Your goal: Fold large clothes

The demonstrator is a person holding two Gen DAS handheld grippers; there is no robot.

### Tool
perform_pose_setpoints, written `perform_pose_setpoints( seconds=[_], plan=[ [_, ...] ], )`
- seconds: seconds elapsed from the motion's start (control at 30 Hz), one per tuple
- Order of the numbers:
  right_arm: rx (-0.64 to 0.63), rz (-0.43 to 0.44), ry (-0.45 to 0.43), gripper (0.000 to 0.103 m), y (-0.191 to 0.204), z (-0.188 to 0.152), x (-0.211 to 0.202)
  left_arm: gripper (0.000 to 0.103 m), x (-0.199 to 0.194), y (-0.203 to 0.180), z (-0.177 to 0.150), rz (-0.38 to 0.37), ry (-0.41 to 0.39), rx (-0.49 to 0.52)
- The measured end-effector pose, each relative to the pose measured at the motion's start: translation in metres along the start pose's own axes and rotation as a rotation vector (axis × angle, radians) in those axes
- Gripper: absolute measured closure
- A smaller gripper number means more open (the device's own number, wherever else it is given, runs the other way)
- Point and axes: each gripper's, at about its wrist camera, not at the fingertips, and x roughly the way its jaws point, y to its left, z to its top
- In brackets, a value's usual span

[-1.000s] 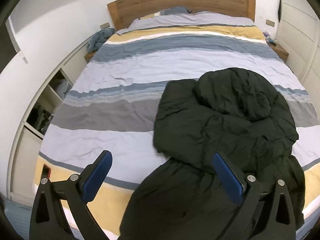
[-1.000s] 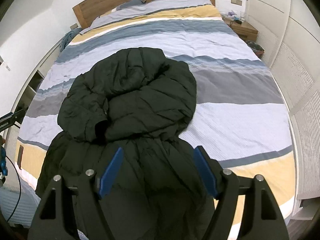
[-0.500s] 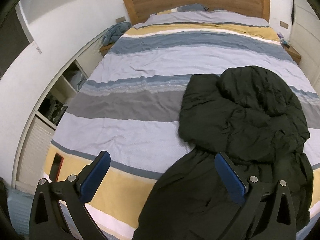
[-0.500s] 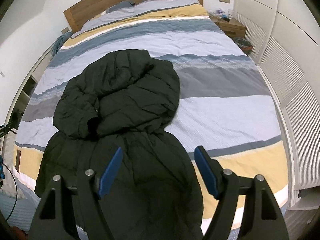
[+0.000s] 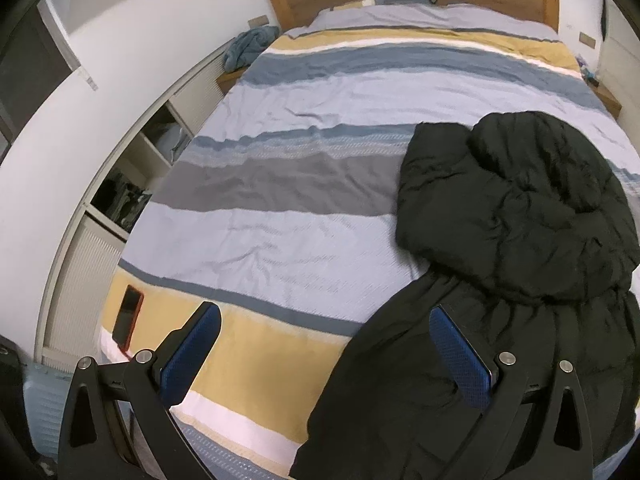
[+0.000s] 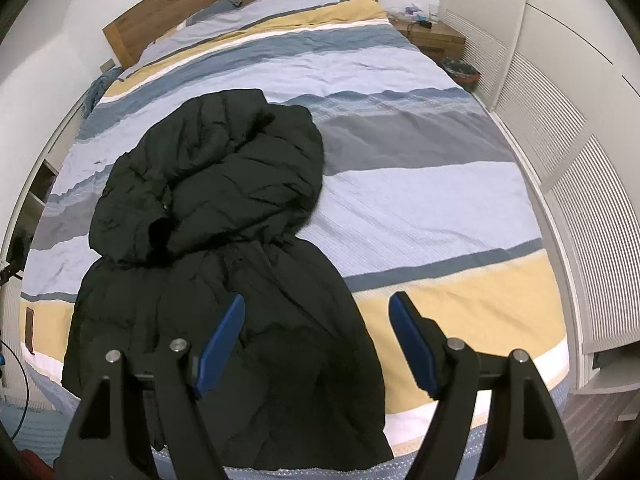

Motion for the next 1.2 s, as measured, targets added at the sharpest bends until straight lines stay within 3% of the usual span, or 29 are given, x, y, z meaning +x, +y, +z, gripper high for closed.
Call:
perform_pose_setpoints(
  seconds=[0.97, 1.2],
  plan=[
    [0.09, -0.073, 0.039, 0.029, -0.038, -0.041, -0.008, 0.001, 0.022, 0.028, -0.039, 0.045, 0.08, -0.028],
    [0.096, -0.092, 0.045, 0.029, -0.047, -0.045, -0.012, 0.001, 0.027, 0.041, -0.051, -0.046, 0.093, -0.082]
  ],
)
